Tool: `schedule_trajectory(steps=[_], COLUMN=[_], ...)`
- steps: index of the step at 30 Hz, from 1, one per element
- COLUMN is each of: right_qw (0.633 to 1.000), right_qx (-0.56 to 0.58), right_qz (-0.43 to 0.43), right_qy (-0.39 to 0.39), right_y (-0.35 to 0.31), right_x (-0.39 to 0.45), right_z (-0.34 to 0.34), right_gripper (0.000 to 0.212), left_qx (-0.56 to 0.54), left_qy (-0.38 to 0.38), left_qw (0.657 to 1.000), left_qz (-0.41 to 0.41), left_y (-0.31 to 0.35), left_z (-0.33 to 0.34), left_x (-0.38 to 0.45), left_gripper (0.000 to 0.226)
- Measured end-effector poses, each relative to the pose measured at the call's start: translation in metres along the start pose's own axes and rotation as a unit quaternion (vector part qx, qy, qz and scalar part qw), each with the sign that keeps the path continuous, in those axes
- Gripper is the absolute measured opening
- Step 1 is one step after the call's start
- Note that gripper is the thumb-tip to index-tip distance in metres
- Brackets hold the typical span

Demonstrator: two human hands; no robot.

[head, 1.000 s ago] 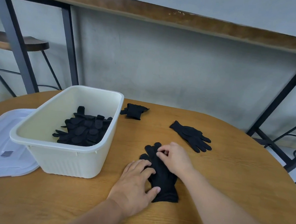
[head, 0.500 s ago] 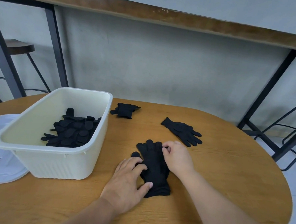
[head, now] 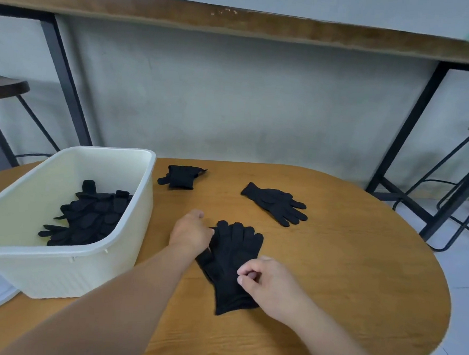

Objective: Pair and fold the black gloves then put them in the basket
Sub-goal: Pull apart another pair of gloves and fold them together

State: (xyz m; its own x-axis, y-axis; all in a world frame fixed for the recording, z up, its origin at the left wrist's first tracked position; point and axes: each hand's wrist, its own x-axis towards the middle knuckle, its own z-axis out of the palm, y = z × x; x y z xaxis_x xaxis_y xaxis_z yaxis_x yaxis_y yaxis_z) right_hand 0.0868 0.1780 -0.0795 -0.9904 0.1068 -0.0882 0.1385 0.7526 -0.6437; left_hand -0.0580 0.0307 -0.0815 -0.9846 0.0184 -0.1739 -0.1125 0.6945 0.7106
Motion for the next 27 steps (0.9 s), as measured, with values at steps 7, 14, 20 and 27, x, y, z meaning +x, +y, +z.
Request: schedule_trajectory(steps=[7,14,20,27], right_qw=[1.0,0.999,0.994,0.983], right_qx=[-0.007,-0.034,-0.044,-0.178], right_qz=[-0.005,-0.017,0.002,0.003], right_qy=[-0.019,0.001,0.097,0.047], right_y=[0.003,-0.001,-0.002,0.009], right_x=[0.007,0.006,0.026,0.055], right_z=[0.0,0.002,-0.013,-0.008], right_gripper=[0.01,0.011,0.013,0.033], left_qx=[-0.073,0.132,0.2,0.264], left_qy=[-0.015,0.014,0.031,-0.036], left_qw=[0.994,0.977,0.936,0.91], left_qz=[0.074,0.164,0.289,0.317], left_y=[0.005,-0.006,-0.009,-0.016], left_z=[-0.003,0.005,0.007,0.007], left_x=[0.002,0.003,-0.012,-0.027], left_gripper=[0.015,0.027,0.022,0.049])
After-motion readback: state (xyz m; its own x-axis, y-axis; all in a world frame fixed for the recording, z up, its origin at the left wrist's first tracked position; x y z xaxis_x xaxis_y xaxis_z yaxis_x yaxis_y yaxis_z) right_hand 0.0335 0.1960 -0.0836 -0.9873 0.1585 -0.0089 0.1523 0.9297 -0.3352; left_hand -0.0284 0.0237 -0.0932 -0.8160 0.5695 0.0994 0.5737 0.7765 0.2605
